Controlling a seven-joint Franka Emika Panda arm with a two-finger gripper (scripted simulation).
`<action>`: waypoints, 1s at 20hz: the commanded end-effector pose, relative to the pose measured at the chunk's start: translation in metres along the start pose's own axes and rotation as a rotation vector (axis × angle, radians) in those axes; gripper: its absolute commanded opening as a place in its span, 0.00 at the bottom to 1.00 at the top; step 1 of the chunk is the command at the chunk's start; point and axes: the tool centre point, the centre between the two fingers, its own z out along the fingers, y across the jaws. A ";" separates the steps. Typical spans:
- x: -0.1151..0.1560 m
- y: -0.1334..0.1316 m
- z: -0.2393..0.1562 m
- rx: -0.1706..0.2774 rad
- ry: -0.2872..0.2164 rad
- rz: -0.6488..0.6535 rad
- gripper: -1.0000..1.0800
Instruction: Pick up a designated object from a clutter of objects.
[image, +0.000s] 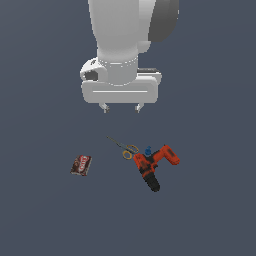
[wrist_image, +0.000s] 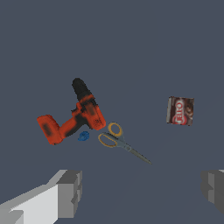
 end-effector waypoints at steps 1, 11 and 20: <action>0.000 0.000 0.000 0.000 0.000 0.000 0.96; -0.002 -0.002 -0.008 0.015 0.017 0.047 0.96; -0.002 -0.002 -0.006 0.015 0.017 0.044 0.96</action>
